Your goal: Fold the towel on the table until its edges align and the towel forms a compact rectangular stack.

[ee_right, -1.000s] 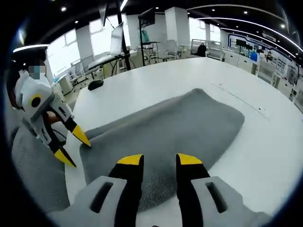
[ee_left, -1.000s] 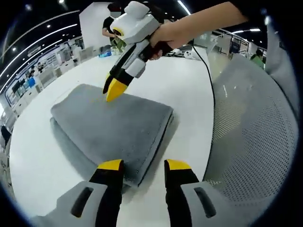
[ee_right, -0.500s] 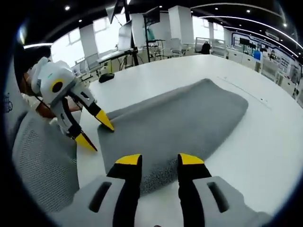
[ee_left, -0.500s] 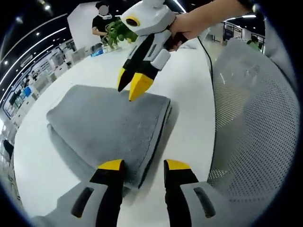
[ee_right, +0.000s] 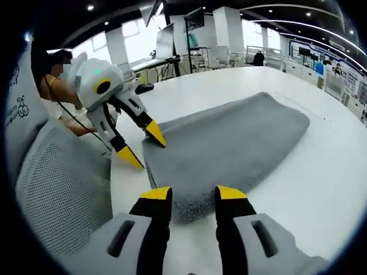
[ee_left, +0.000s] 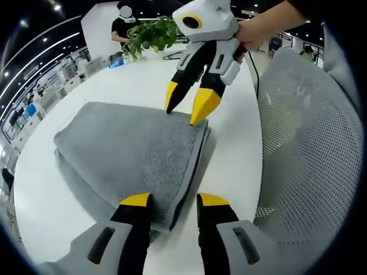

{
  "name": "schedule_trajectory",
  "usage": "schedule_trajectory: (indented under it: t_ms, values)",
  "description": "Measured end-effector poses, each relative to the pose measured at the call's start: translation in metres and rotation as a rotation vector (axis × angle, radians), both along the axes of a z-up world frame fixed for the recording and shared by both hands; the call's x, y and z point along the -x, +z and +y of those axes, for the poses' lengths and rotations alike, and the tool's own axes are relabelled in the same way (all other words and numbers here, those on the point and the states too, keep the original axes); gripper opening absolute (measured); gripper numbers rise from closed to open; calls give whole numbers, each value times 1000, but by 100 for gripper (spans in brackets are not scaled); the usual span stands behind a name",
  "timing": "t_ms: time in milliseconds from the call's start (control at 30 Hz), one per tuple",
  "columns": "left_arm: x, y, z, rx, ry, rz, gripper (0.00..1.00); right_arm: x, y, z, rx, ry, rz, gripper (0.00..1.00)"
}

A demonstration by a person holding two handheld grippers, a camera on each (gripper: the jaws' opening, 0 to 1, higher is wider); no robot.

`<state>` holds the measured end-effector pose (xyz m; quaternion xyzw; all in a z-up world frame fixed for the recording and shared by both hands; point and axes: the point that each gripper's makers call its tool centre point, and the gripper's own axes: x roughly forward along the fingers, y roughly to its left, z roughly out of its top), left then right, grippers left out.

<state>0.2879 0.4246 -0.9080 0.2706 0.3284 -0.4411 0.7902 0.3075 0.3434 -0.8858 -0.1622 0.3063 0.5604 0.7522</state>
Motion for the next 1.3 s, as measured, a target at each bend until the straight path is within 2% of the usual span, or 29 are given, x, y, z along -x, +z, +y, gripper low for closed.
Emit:
schedule_trajectory:
  t_ms: [200,333,567,900,1200,1300]
  values:
    - [-2,-1,1,1,-13,6,28,13,-1,2,21,61,-35,28]
    - [-4,-2,2,-16,-33,-4,26,22,-8,2,53,111,-51,28]
    - [-5,-3,0,-30,-64,-11,25,23,-21,-2,109,151,-91,27]
    - [-7,-4,-1,-22,-73,0,24,18,-25,-2,128,155,-110,22]
    - [-7,-5,0,-11,-87,3,23,14,-26,-2,105,138,-105,19]
    - [-7,-5,0,-12,-92,4,23,15,-26,-2,109,152,-122,19]
